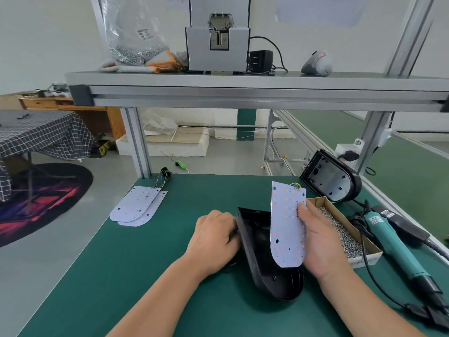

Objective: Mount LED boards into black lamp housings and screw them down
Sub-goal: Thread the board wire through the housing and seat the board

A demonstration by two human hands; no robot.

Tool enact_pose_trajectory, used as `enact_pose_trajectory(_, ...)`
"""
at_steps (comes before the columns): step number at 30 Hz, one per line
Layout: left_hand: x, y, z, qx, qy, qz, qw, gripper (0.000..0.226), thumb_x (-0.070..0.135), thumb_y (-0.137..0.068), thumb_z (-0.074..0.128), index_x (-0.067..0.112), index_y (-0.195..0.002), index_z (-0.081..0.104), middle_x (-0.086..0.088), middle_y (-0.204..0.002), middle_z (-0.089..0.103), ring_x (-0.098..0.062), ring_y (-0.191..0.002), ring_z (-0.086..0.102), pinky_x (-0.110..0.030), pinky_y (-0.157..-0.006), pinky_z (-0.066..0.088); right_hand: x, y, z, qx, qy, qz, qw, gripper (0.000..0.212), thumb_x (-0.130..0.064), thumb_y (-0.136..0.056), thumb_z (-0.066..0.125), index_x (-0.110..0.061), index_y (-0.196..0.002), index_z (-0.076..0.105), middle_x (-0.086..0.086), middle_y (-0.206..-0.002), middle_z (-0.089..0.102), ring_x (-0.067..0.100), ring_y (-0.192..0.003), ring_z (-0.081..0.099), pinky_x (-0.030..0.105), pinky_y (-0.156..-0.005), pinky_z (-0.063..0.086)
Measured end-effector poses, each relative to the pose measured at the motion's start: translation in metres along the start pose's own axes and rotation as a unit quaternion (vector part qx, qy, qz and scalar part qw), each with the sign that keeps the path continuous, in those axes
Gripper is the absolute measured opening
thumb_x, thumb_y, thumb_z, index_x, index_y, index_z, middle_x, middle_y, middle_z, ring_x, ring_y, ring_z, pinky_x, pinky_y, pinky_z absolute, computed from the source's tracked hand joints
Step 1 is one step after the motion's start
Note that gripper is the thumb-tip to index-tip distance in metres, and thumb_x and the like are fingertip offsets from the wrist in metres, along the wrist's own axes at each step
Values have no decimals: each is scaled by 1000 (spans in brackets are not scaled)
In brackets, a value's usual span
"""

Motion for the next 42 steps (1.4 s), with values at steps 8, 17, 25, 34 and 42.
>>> enact_pose_trajectory(8,-30,2,0,31,187,-164,968,28,39,-105,55,19,-89,68,2,-86,70,-24,-85,68,-47,-81,59,-15,-2,-3,-40,82,27,995,41,-21,-94,67,-14,-134,70,16,-128,73,32,-105,74,41,-80,61)
enact_pose_trajectory(17,-37,3,5,44,301,-150,941,42,16,-108,45,49,-122,67,14,-106,77,-15,-101,74,-43,-96,59,-3,0,-2,-40,98,74,992,51,4,-91,55,-21,-130,74,15,-118,76,29,-92,74,35,-74,61)
enact_pose_trajectory(25,-35,7,2,58,345,-155,924,46,7,-99,41,42,-105,71,22,-105,76,4,-101,69,-12,-82,54,3,-1,4,-17,170,112,979,40,-46,-93,65,-18,-118,80,10,-96,76,14,-72,68,26,-60,56)
enact_pose_trajectory(34,-28,3,-7,38,348,-120,929,29,45,-94,49,30,-104,71,10,-101,71,-9,-100,65,-37,-92,55,-21,-12,1,21,278,35,960,42,-3,-88,47,-21,-103,82,19,-94,78,19,-57,54,26,-52,45)
enact_pose_trajectory(42,-26,0,-8,53,434,-104,893,20,29,-110,61,33,-110,81,19,-106,79,3,-103,70,-14,-86,47,-26,-15,38,-92,487,22,868,27,-35,-79,68,-44,-100,82,-21,-101,79,-8,-95,70,5,-74,44)
Point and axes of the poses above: each hand's wrist, its own y-axis away from the middle knuckle, its own z-axis out of the palm, x = y × z, the point moved 8 cm from there along -y, towards the middle knuckle
